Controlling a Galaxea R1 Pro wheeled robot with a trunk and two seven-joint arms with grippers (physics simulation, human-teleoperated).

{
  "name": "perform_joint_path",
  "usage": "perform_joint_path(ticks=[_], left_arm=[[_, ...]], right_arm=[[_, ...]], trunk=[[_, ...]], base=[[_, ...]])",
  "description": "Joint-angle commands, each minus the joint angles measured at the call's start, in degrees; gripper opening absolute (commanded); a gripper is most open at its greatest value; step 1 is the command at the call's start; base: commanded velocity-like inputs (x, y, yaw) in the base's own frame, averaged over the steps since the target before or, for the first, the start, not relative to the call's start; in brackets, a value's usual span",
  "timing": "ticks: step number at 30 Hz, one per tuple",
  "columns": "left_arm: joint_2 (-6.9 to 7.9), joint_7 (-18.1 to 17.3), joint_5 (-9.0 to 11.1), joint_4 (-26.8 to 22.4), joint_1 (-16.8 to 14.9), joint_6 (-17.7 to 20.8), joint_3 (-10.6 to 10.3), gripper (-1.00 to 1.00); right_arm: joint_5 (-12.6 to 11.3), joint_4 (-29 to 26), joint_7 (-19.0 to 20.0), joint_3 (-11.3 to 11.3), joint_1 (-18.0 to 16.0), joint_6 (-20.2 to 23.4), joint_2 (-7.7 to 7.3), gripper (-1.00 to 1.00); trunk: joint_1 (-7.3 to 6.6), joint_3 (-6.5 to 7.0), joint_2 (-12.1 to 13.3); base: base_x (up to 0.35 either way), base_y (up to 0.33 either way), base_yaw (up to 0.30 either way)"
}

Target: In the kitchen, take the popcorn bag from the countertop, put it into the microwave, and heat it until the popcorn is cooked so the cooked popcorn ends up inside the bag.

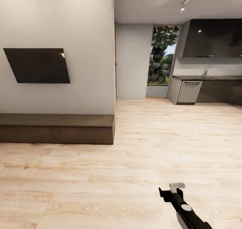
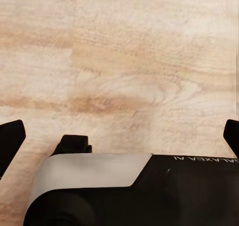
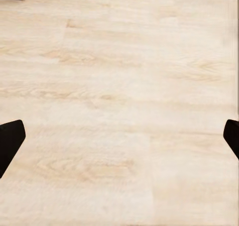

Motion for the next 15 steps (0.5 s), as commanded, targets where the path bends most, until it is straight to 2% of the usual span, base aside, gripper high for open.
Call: perform_joint_path(ticks=[1,6,10,15], left_arm=[[-0.03,0.0,0.1,0.0,0.0,-0.2,0.6,1.0],[0.06,0.0,0.1,0.0,0.5,-1.6,1.1,1.0],[0.07,0.0,0.1,0.0,0.6,-2.0,1.2,1.0],[0.07,0.0,0.2,0.1,0.7,-2.0,1.2,1.0]], right_arm=[[0.0,0.1,0.0,0.2,0.1,-0.2,0.25,1.0],[0.0,0.0,0.2,0.5,0.7,-0.1,0.76,1.0],[-0.8,-0.3,0.1,0.0,0.8,0.1,0.83,1.0],[-0.5,0.1,-0.1,0.0,0.9,0.1,1.13,1.0]], trunk=[[0.03,-0.08,0.0],[0.03,-0.11,0.0],[0.03,-0.11,0.0],[0.03,-0.11,0.0]], base=[[0.332,-0.121,-0.21],[0.333,-0.117,-0.045],[0.334,-0.114,-0.004],[0.334,-0.113,0.0]])
